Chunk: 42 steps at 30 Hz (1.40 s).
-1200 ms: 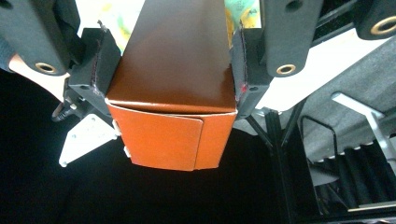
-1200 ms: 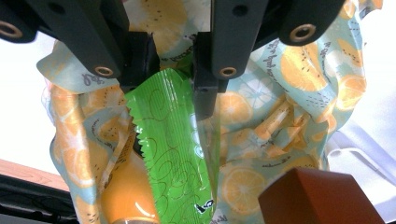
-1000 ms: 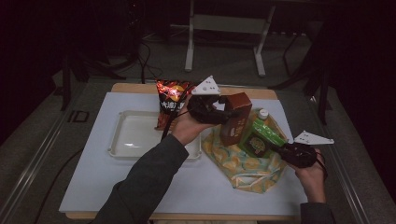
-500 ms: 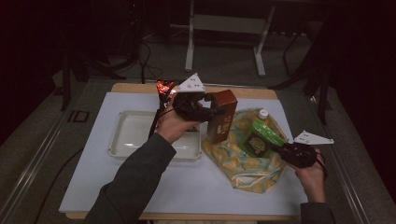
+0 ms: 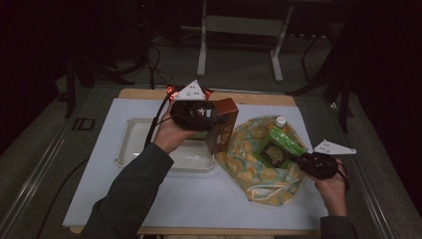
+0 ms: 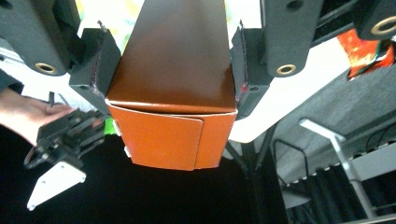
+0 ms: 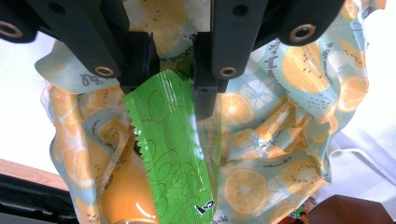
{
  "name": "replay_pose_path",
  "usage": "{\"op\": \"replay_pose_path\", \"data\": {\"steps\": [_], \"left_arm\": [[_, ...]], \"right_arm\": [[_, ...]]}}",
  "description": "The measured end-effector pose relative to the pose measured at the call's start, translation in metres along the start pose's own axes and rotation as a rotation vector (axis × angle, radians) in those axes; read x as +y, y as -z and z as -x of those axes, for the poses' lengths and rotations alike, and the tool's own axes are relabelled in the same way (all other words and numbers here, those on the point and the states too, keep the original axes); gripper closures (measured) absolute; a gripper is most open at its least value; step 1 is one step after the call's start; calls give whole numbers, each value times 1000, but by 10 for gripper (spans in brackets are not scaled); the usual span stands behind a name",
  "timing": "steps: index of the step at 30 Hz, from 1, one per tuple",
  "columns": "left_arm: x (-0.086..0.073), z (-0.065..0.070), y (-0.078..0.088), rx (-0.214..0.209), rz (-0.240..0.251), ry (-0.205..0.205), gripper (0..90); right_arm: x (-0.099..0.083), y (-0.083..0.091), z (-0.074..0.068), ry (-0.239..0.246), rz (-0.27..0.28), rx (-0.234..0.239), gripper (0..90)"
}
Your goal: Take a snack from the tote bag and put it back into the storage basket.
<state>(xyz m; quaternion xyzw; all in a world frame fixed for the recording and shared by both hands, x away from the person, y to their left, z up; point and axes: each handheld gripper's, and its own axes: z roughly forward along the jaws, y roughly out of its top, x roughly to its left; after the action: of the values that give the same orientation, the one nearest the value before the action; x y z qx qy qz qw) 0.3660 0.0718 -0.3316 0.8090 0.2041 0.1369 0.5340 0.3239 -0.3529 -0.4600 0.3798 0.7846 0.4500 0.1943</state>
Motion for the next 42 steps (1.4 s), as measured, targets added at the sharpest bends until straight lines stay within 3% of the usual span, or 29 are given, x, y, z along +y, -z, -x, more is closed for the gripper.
{"op": "replay_pose_path", "data": {"steps": [7,11,15,22,25,36,38,42], "left_arm": [[-10,-6,11,30,-39,-15,423],[-16,-9,15,66,-68,-46,423],[-22,-10,18,75,-101,-62,423],[-34,-16,22,62,-142,-55,423],[-39,-18,23,56,-204,-74,423],[-57,-23,23,73,-362,-129,422],[-61,-24,20,69,-381,-123,422],[-63,-24,18,66,-373,-124,421]], "right_arm": [[1,-1,-1,7,-3,1,739],[1,-1,-2,8,-3,1,739],[1,-1,-2,11,-4,2,738],[1,-1,-3,14,-6,0,738],[1,-1,-3,16,-6,0,738],[2,-1,-4,20,-9,0,738],[2,-1,-4,18,-10,0,738],[1,-1,-4,17,-8,0,738]]}}
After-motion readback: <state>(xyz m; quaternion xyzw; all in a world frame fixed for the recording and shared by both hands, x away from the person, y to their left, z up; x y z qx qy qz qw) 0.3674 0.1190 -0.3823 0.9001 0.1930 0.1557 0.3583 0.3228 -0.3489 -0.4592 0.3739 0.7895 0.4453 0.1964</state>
